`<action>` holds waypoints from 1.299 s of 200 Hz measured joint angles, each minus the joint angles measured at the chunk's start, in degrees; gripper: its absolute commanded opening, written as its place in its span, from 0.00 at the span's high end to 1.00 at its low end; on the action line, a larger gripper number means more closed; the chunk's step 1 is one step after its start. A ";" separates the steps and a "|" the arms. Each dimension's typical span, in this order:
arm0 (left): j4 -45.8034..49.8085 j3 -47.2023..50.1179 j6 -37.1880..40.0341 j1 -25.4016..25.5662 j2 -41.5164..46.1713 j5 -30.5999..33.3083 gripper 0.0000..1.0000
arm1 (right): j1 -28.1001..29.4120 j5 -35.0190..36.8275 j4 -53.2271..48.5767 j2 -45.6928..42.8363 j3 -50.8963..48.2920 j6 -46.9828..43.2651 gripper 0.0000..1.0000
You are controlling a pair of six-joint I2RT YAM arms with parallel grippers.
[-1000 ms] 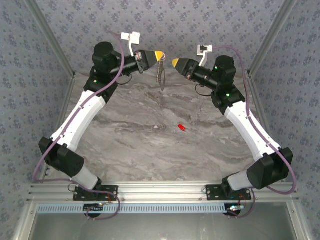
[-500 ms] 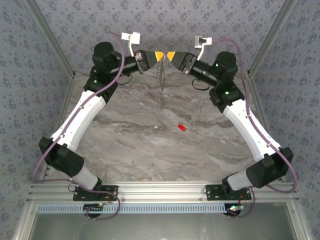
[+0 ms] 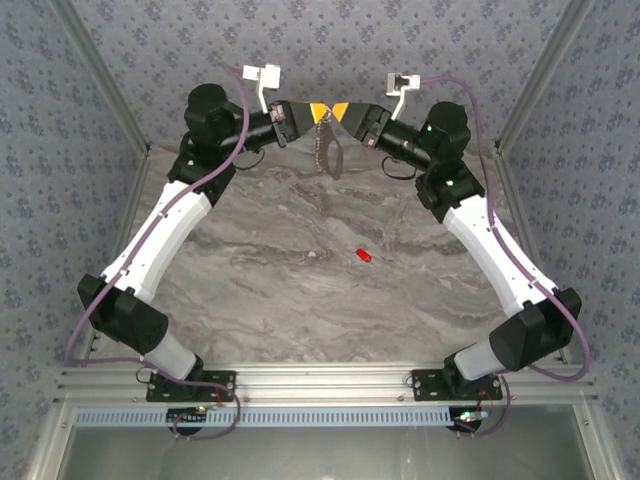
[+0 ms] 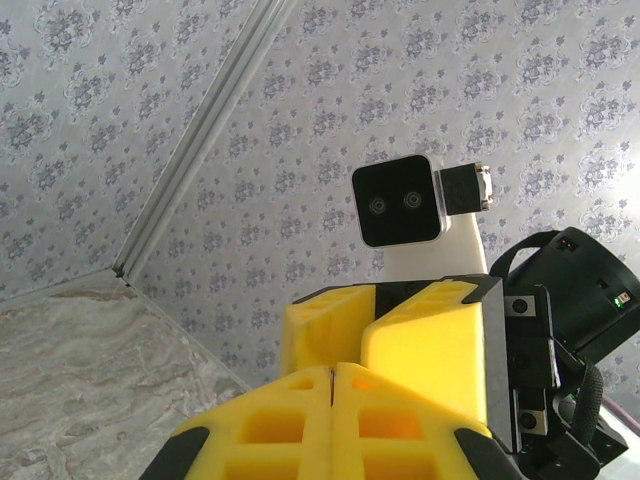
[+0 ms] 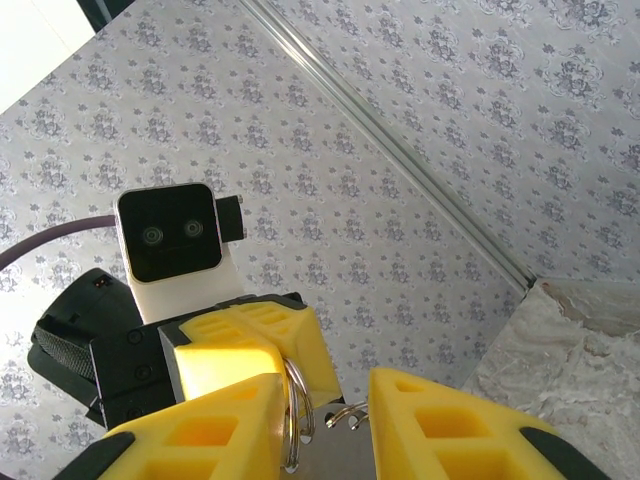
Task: Put the keys on the keyring
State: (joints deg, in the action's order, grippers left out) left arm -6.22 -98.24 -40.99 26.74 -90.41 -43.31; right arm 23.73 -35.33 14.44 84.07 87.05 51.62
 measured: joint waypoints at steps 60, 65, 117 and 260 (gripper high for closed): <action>0.00 0.00 0.00 0.00 0.00 0.00 1.00 | 0.00 0.00 0.92 1.49 0.26 0.46 0.79; 0.00 0.00 0.00 0.00 0.00 0.00 1.00 | 0.02 0.00 0.92 1.55 0.31 0.52 0.80; 0.00 0.02 0.00 0.02 0.00 -0.20 1.00 | 0.04 -0.20 0.87 1.86 0.55 0.63 0.78; 0.00 0.00 0.00 0.02 0.00 -0.42 1.00 | -1.22 -0.20 1.79 0.66 -0.92 2.01 0.67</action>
State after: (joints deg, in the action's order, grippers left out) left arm -6.22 -98.24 -40.99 26.76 -90.41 -43.72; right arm 22.50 -35.53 16.23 84.73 86.13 53.63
